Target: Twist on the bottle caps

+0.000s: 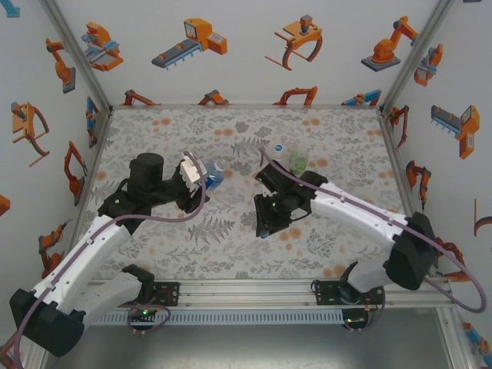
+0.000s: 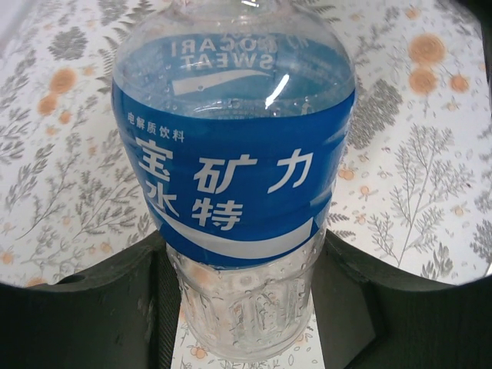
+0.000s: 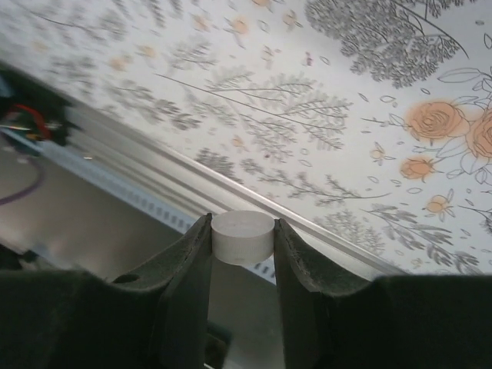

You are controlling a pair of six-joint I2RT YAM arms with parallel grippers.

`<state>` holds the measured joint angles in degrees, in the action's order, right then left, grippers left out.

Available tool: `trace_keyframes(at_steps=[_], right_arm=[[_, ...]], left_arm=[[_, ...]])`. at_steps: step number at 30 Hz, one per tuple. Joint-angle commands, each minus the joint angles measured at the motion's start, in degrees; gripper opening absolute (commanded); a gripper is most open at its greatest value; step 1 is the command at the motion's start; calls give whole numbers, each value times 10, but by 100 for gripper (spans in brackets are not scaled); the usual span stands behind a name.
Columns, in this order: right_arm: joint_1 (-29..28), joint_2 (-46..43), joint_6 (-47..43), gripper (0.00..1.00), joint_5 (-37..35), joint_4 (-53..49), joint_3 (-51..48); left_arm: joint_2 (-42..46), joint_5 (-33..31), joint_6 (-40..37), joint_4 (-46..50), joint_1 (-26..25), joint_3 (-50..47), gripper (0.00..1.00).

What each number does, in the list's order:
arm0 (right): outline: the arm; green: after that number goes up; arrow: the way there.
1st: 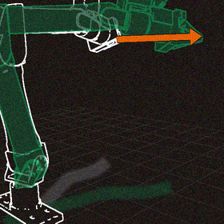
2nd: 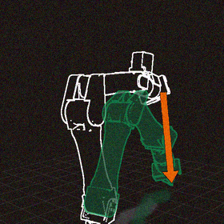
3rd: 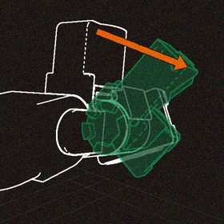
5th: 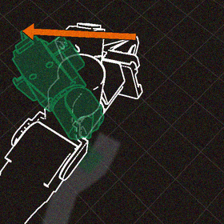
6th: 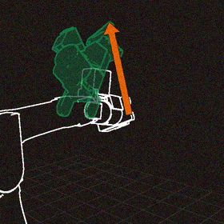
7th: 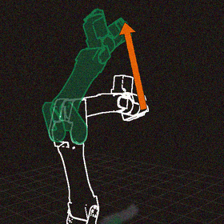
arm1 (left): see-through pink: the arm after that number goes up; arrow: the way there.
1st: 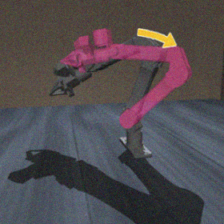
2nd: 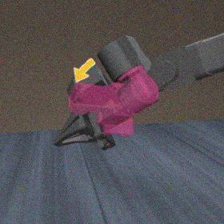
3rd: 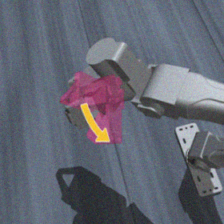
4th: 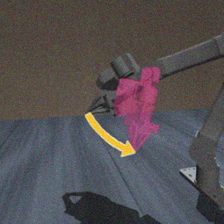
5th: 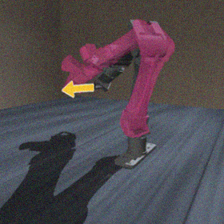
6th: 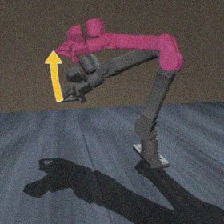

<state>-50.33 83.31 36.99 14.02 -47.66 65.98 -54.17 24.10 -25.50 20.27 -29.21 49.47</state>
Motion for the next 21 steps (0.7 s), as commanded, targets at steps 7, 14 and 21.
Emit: trace_keyframes(at_steps=[7,14,21], right_arm=[[-17,132,-58,18,-20,-2,13],[-19,190,-59,25,-52,48,8],[-24,216,-41,33,-91,91,0]], left_arm=[[15,-42,60,-14,6,16,0],[21,-37,54,-15,7,12,0],[18,-32,48,-12,7,11,0]])
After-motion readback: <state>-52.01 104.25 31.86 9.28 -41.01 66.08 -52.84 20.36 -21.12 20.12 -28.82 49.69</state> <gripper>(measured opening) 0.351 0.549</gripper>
